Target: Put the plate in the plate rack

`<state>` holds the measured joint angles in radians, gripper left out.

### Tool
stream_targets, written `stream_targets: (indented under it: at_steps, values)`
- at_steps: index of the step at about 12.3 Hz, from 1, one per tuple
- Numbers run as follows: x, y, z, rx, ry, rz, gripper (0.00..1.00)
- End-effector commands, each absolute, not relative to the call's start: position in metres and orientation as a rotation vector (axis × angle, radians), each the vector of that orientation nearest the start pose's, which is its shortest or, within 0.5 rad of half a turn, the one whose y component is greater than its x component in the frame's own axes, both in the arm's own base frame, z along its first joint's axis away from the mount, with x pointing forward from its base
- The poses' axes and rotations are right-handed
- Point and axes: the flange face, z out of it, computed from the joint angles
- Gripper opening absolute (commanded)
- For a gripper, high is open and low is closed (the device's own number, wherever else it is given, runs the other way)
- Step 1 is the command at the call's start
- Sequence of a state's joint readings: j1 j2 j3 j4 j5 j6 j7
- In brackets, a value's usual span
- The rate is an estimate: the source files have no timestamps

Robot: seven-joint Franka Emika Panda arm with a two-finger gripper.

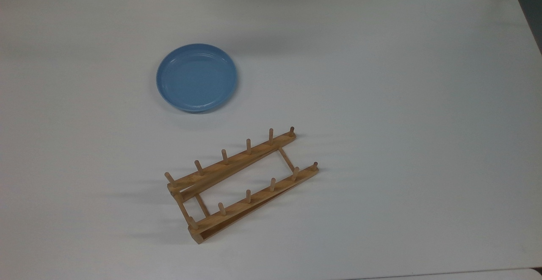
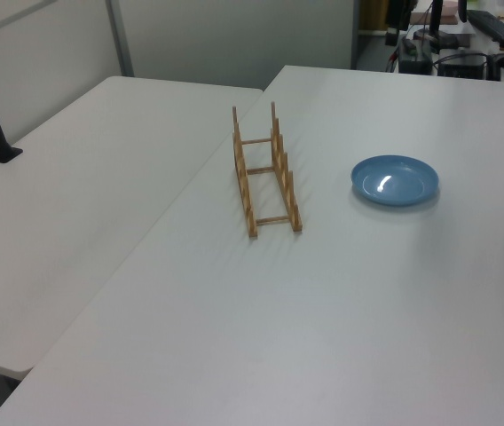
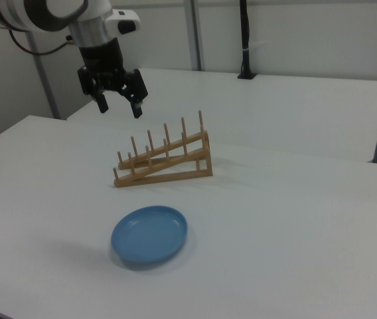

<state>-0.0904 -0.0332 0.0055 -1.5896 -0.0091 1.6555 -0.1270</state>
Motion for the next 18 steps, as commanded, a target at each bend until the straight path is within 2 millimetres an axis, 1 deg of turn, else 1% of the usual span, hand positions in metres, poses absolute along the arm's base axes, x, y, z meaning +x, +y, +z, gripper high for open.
stream_targets:
  at_steps: [1, 2, 3, 4, 5, 6, 8, 10, 11, 12, 13, 14, 16, 18]
  values:
    - [0.539, -0.074, 0.613, -3.171, -0.408, -0.021, 1.00]
    - [0.540, -0.087, 0.597, -3.171, -0.394, 0.016, 1.00]
    - [0.540, -0.103, 0.579, -3.179, -0.355, 0.017, 1.00]
    - [0.541, -0.112, 0.565, -3.184, -0.355, -0.010, 1.00]
    - [0.541, -0.126, 0.550, -3.186, -0.341, -0.046, 1.00]
    - [0.544, -0.138, 0.529, -3.175, -0.345, -0.101, 1.00]
    - [0.551, -0.140, 0.475, -3.149, -0.320, -0.016, 1.00]
    - [0.552, -0.139, 0.446, -3.133, -0.244, -0.040, 1.00]
    - [0.552, -0.135, 0.424, -3.132, -0.175, -0.100, 1.00]
    - [0.552, -0.134, 0.403, -3.136, -0.131, -0.121, 1.00]
    - [0.553, -0.133, 0.386, -3.134, -0.116, -0.107, 1.00]
    - [0.557, -0.134, 0.362, -3.132, -0.095, -0.081, 0.99]
    - [0.561, -0.136, 0.339, -3.132, -0.074, -0.064, 0.93]
    - [0.562, -0.140, 0.323, -3.131, -0.061, -0.049, 0.91]
